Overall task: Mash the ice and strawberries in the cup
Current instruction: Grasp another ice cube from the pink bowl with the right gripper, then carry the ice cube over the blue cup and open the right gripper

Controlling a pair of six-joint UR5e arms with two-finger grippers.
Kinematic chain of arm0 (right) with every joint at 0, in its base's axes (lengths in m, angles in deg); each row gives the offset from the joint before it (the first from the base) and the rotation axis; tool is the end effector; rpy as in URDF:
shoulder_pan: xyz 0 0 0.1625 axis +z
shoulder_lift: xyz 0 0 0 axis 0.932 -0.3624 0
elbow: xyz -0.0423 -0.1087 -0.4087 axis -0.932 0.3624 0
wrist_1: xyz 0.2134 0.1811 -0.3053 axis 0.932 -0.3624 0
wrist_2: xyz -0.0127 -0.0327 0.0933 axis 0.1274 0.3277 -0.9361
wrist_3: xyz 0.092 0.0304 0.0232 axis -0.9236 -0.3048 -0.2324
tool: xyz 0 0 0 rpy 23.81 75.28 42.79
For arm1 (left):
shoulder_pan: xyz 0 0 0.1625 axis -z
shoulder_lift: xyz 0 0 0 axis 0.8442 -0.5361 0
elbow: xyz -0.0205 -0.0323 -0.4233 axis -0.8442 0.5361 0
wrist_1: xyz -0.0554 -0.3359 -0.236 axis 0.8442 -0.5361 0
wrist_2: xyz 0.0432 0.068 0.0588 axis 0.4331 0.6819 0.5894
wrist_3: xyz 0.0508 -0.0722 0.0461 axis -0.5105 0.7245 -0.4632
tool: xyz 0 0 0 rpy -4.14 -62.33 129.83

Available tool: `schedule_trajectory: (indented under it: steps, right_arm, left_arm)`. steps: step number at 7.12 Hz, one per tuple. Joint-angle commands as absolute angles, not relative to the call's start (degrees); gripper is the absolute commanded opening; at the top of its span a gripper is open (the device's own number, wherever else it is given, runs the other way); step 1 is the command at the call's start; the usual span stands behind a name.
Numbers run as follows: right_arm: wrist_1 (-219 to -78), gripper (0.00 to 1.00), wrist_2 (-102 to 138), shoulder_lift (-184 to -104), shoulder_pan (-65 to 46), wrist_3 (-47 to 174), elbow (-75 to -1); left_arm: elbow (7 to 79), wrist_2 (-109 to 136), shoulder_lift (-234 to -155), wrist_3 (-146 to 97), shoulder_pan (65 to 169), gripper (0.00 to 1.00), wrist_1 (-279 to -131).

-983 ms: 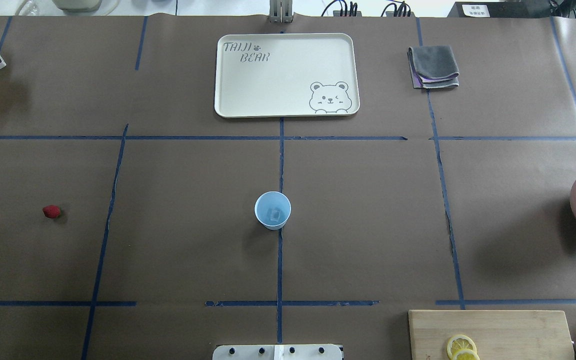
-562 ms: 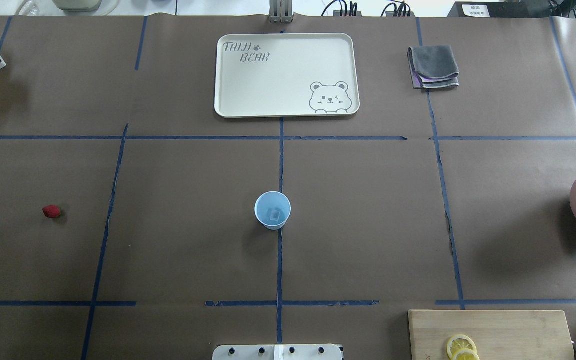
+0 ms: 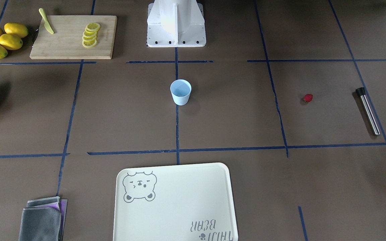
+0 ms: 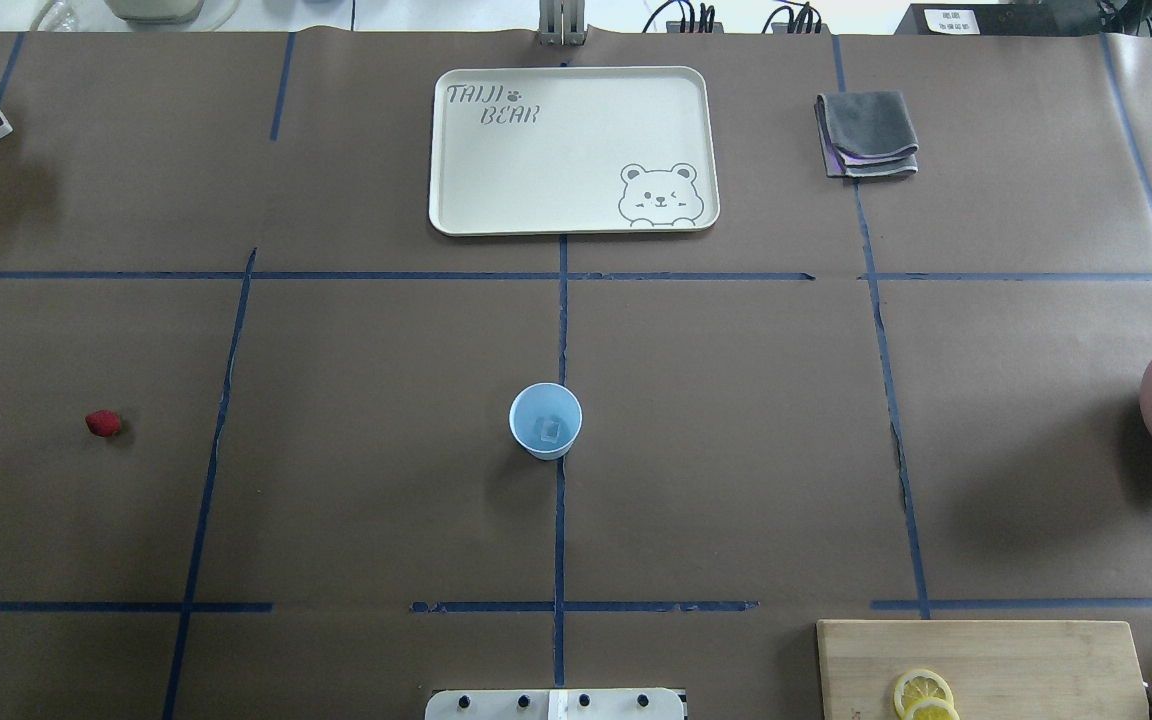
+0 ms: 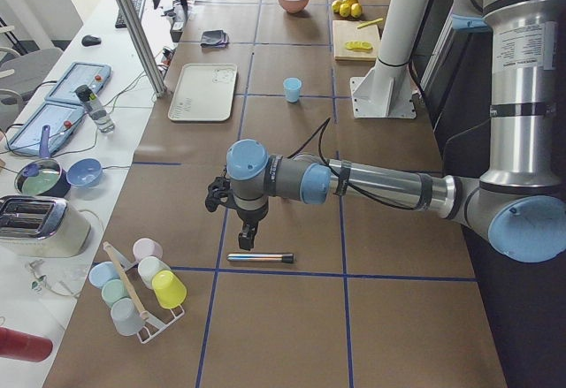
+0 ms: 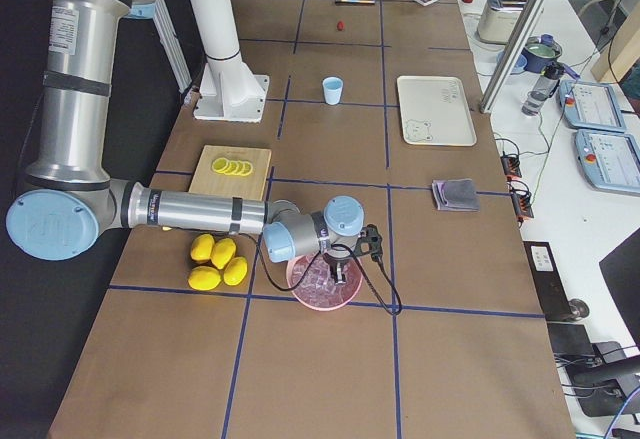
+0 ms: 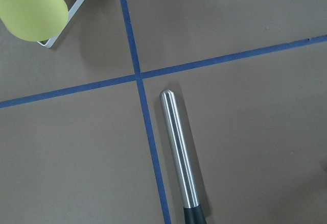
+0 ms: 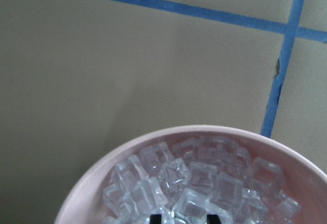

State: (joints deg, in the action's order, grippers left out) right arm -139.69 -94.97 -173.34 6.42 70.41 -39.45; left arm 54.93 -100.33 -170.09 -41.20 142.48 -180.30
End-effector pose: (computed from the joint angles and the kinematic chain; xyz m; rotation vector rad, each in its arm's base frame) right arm -0.0529 -0.4387 0.6528 0.1020 -0.8453 -0.2007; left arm -0.0211 -0.4665 0.5845 0.1286 0.7943 0.1754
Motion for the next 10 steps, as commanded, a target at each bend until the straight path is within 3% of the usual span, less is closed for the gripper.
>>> schedule_trajectory:
  steps: [1,5,8,10]
  right_arm:
    - [-141.22,0.0,-94.94,-172.68,9.03,68.2,-48.06]
    - [-141.06,0.0,-96.88,-161.21,-1.21,23.12,-59.26]
    - [-141.41,0.0,-85.25,-145.75,-17.36,-2.67,-59.36]
    - [-141.67,0.0,-74.08,-140.1,-28.97,-11.94,-58.49]
  left_arm:
    - [54.99,-101.16,-170.09,-41.19,142.48,1.0,-180.26]
    - [54.82,-101.25,-170.09,-41.19,142.48,1.0,-180.26]
    - [54.73,-101.25,-170.09,-41.19,142.48,1.0,-180.26]
    - [54.38,-101.25,-170.09,-41.28,142.48,1.0,-180.26]
